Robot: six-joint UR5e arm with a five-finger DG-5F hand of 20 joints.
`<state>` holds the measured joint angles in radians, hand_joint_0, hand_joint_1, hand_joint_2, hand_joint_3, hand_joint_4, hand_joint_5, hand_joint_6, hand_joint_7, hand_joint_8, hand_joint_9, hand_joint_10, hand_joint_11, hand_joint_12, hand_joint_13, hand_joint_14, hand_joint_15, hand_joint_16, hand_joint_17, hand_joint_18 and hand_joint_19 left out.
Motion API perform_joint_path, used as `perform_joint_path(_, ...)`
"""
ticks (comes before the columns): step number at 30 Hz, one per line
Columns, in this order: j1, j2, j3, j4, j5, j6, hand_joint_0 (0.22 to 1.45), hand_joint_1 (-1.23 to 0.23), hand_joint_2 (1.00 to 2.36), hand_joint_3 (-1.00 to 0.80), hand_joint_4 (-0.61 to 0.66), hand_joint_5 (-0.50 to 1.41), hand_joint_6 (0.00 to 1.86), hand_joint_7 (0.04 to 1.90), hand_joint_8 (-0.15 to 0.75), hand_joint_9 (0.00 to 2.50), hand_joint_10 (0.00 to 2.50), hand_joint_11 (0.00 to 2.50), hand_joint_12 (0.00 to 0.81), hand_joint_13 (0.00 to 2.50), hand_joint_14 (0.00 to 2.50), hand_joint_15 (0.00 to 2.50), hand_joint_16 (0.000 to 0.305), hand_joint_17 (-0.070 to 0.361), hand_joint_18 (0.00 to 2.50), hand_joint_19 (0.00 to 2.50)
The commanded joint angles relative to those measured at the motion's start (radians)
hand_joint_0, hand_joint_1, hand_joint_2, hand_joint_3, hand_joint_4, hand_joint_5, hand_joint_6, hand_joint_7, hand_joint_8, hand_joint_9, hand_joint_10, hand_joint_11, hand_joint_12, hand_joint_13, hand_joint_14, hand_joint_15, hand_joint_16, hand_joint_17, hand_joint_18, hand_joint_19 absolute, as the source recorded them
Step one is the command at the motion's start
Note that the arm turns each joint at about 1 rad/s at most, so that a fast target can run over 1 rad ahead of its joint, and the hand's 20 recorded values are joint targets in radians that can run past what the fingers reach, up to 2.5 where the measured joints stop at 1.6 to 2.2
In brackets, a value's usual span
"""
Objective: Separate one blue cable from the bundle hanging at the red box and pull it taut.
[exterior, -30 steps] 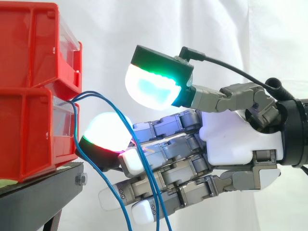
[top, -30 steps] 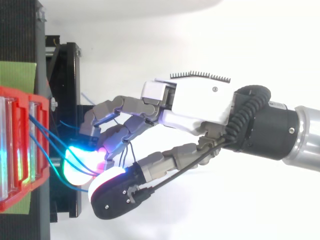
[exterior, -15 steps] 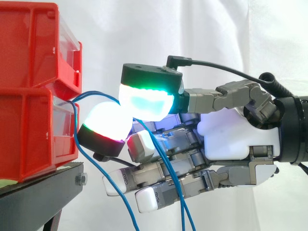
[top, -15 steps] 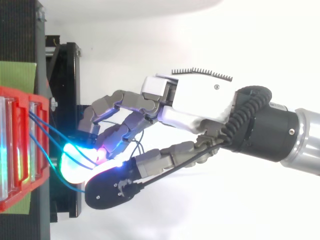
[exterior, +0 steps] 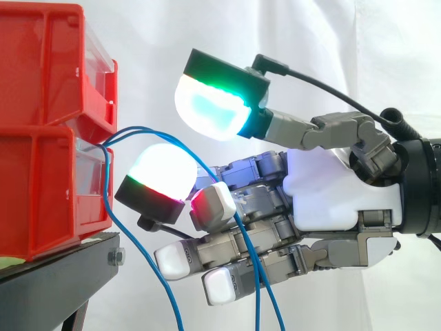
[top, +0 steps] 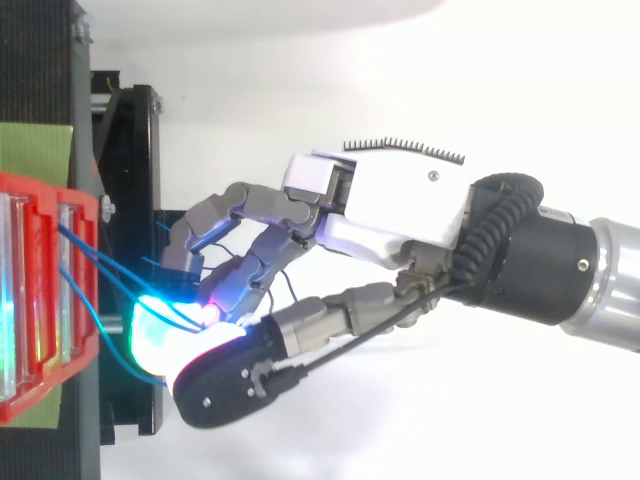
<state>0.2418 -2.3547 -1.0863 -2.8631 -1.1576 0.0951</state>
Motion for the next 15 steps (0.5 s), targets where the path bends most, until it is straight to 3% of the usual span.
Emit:
perform_joint_path(1,-0.001,0.000,0.000,-0.001,0.001,0.000,0.61,-0.57,1.00,-0.50,0.18,-0.20,0.89,0.84,0.400,1.04,0.01,1.04,0.403,0.88,0.02,0.55,0.052,0.117,0.84,0.58)
perform_joint_path(5,0.001,0.000,-0.001,-0.001,0.001,0.000,0.64,-0.68,1.02,-0.29,0.12,-0.20,0.92,0.89,0.396,1.02,0.01,1.04,0.404,0.88,0.02,0.55,0.053,0.119,0.84,0.58)
perform_joint_path(10,0.001,0.000,-0.001,-0.001,0.001,0.000,0.69,-0.81,1.02,-0.19,0.04,-0.21,0.95,1.02,0.390,0.99,0.01,1.03,0.404,0.87,0.02,0.55,0.053,0.119,0.84,0.58)
perform_joint_path(13,0.001,0.002,-0.001,0.001,-0.001,0.000,0.77,-0.88,1.02,-0.25,0.06,-0.22,0.96,1.00,0.389,0.99,0.01,1.05,0.400,0.86,0.02,0.55,0.052,0.117,0.81,0.59)
perform_joint_path(15,-0.001,0.000,-0.001,0.001,-0.002,0.000,0.81,-0.90,1.01,-0.39,0.08,-0.21,0.96,0.94,0.386,0.99,0.01,1.06,0.398,0.85,0.02,0.55,0.052,0.116,0.81,0.59)
